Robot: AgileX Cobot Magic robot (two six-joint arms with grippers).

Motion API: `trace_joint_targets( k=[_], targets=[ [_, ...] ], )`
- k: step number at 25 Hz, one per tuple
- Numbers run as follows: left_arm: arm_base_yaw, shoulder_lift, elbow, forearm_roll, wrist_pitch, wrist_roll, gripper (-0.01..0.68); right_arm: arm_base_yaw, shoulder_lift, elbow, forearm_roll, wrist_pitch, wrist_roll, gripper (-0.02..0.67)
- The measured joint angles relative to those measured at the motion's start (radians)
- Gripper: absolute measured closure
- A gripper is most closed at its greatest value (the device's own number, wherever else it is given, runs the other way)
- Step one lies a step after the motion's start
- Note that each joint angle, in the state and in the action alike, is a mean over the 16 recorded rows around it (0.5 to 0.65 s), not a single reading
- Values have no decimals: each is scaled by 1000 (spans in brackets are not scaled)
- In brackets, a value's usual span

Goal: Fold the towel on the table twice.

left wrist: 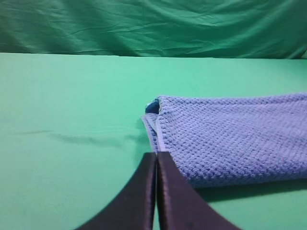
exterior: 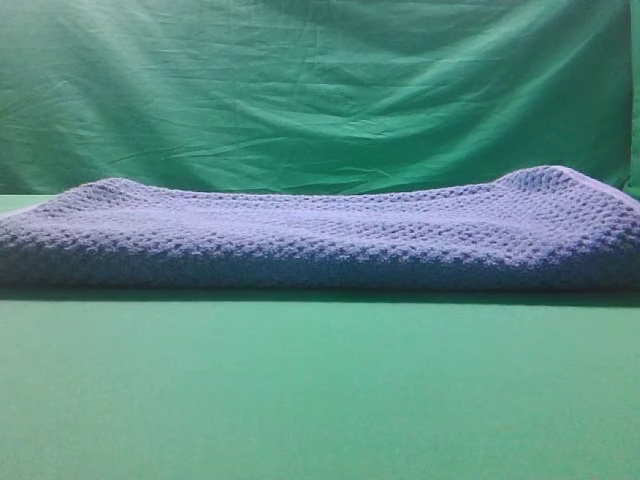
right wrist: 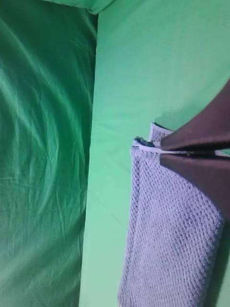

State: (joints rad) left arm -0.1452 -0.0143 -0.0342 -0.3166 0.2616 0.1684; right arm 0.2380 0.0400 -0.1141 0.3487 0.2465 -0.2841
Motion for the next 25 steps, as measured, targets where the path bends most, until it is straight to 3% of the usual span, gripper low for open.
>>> trace_joint_targets(
  k=[12, 25],
  targets=[
    [0, 0, 1, -18, -3, -1, 673, 0, 0, 17, 148, -61, 0, 649],
    [0, 0, 33, 44, 12, -1, 673, 0, 0, 95, 5, -15, 0, 649]
  ],
)
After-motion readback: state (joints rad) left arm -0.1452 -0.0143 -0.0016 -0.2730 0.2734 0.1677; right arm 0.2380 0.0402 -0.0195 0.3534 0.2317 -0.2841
